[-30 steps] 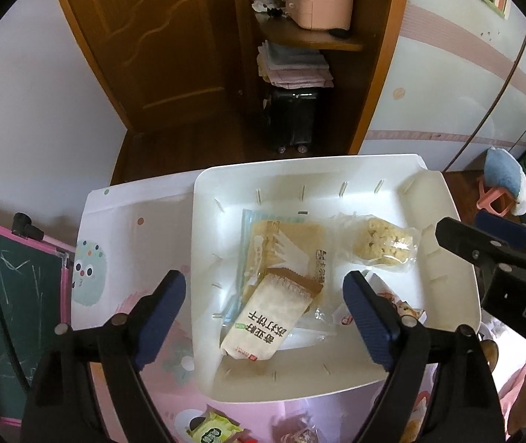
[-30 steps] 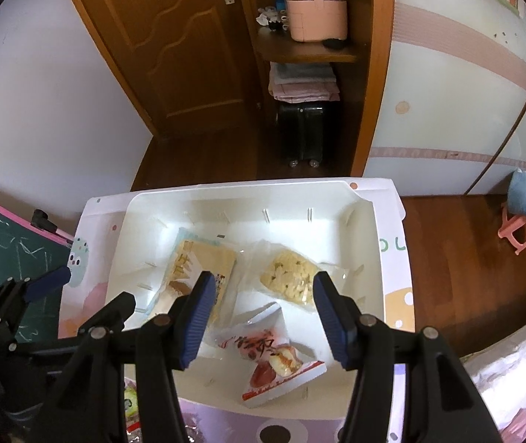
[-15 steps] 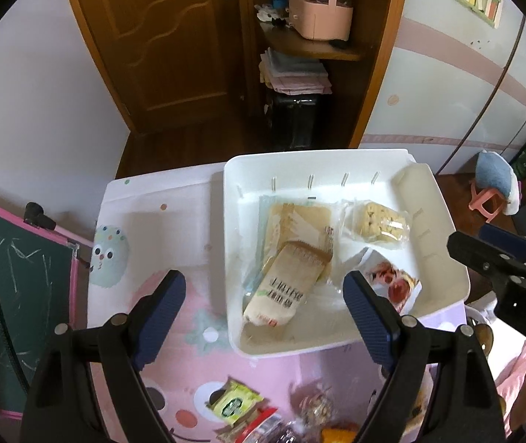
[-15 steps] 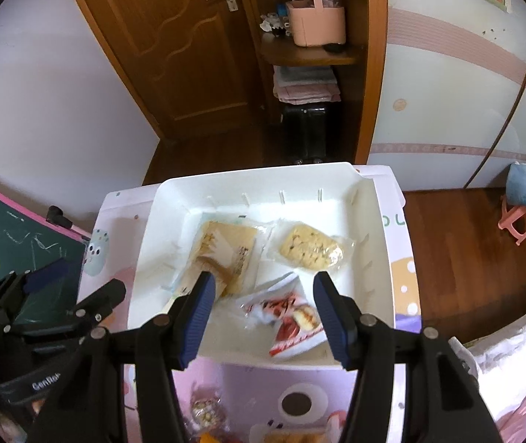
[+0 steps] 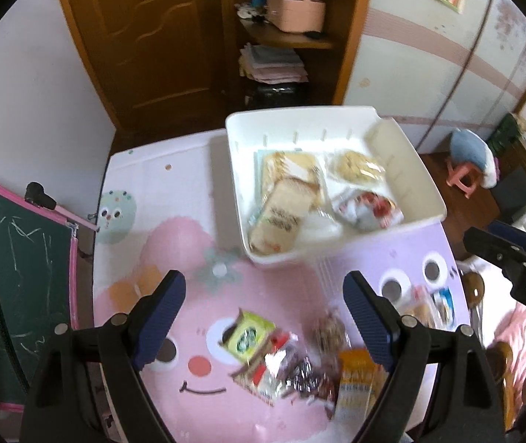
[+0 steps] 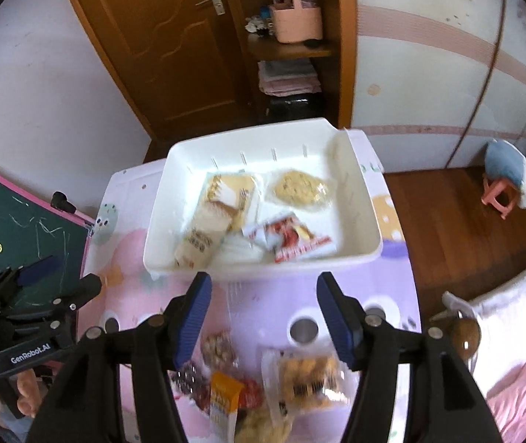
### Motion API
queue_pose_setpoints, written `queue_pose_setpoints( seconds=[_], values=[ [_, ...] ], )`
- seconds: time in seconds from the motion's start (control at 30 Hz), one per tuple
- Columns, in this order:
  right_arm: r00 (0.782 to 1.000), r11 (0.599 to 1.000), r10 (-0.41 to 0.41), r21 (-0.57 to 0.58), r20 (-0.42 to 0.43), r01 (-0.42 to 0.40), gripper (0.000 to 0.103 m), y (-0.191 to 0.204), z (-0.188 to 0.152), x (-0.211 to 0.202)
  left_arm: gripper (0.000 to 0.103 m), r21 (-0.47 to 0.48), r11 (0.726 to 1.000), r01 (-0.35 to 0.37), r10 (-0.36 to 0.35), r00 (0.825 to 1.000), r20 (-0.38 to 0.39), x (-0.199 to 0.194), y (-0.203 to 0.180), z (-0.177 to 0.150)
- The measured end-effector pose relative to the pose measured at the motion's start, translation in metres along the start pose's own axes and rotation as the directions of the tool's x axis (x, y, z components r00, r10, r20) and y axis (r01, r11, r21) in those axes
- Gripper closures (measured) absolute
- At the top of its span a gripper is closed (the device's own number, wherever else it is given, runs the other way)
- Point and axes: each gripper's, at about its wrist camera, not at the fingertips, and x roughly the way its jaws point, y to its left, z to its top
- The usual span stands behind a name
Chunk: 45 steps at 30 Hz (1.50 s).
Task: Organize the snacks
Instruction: 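Withdraw both tools from the basket toward the remaining snacks, then grasp the OATS bar with the left tool while the right tool grasps the blue wrapper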
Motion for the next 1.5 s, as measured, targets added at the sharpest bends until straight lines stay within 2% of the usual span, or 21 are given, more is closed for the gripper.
queue_pose_setpoints(
  seconds=[0.23,0.33,0.57,0.8,1.03,1.1,1.27,1.4,1.5],
  values=[
    [0.999,0.998,-0.045,0.048,-0.013,0.045,0.042,-0.013,-0.059,-0.022,0.016,0.08,0.995,0.061,-0.059,0.998,-0.024,-0.009,-0.024,-0.046],
    [0.998,0.996,-0.055,0.072,-0.027,0.057,0.035,-0.022,-0.082,-0.028,0.016,0.116,0.989,0.089,-0.085,0.996,-0.042,-0.007,-0.038,-0.067],
    [0.993,0.986,-0.09,0.137,-0.08,0.1,0.03,-0.056,-0.119,-0.027,0.016,0.137,0.982,0.13,-0.11,0.984,-0.141,0.023,-0.067,-0.11],
    [0.988,0.969,-0.108,0.209,-0.111,0.129,0.03,-0.113,-0.131,-0.012,0.016,0.105,0.987,0.124,-0.102,0.976,-0.195,0.053,-0.083,-0.134],
    [0.971,0.968,-0.157,0.167,-0.183,0.188,0.03,-0.152,-0.134,0.02,0.017,0.01,0.994,0.106,-0.101,0.964,-0.246,0.093,-0.088,-0.141],
    [0.968,0.972,-0.139,0.16,-0.21,0.174,0.031,-0.161,-0.135,0.033,0.017,-0.006,0.995,0.102,-0.101,0.963,-0.251,0.101,-0.091,-0.142],
    [0.961,0.985,-0.105,0.109,-0.257,0.137,0.04,-0.168,-0.133,0.061,0.021,-0.044,0.996,0.072,-0.081,0.96,-0.27,0.12,-0.096,-0.147],
    [0.954,0.993,-0.095,0.036,-0.284,0.11,0.04,-0.162,-0.127,0.083,0.027,-0.077,0.996,0.049,-0.069,0.956,-0.285,0.131,-0.096,-0.146],
    [0.948,0.995,-0.093,-0.01,-0.303,0.094,0.041,-0.156,-0.123,0.101,0.028,-0.105,0.993,0.052,-0.081,0.955,-0.287,0.135,-0.094,-0.146]
  ],
)
